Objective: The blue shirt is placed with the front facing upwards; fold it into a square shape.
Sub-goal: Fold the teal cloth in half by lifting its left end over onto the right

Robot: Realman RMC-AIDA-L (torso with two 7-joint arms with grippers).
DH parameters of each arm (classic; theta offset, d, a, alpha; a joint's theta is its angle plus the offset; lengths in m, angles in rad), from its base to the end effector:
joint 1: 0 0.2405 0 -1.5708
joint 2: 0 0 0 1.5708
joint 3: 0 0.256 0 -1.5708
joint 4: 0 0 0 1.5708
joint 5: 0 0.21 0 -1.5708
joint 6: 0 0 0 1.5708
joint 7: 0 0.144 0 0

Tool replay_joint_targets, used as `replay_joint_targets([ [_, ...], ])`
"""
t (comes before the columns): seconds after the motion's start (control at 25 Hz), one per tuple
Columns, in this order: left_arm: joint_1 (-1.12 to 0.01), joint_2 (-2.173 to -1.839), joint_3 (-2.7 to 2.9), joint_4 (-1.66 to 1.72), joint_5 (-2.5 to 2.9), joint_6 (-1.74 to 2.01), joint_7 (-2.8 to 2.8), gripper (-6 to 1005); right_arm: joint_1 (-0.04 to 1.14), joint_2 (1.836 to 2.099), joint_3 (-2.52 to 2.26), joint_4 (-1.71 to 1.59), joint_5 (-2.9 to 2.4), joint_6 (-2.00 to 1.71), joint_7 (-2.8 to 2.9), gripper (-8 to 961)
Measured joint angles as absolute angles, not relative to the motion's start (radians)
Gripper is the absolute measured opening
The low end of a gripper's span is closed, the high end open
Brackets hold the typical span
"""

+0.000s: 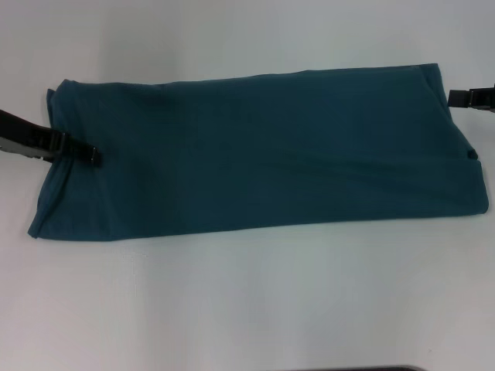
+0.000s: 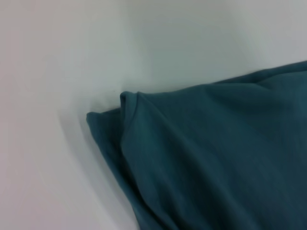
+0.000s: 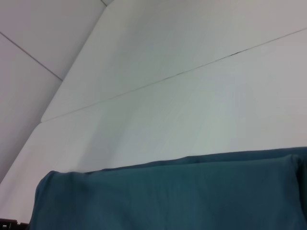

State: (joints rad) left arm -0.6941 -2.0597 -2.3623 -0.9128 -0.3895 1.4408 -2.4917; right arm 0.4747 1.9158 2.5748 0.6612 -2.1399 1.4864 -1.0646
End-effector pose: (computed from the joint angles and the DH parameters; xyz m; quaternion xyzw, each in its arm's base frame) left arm -0.2818 0.3763 0.0348 -0.8030 -0.5523 0.0870 0.2065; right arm 0.3353 0.3324 0.0773 -0.7877 0.5535 0.2061 0.1753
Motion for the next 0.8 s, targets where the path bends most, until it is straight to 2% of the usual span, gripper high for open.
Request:
replay_joint_targets([
  [0.32,-0.696,-2.06,-2.362,-0.915,-0.378,1.42,-2.5,729,0.478,1.916,2.575,0.661,-2.14,1.486,-1.065,10],
  [0.52,-0.703,-2.049,-2.365,-0.879,-0.369,1.405,-2.511,696,0.481,1.916,2.576,0.661,-2.14,1.486,-1.065,10],
  [0.8,-0.703,-2.05,-2.366,-0.877,-0.365,1.4,-2.512,463,0.482,1.916,2.576,0.662,-2.138,1.487,-1.065,10],
])
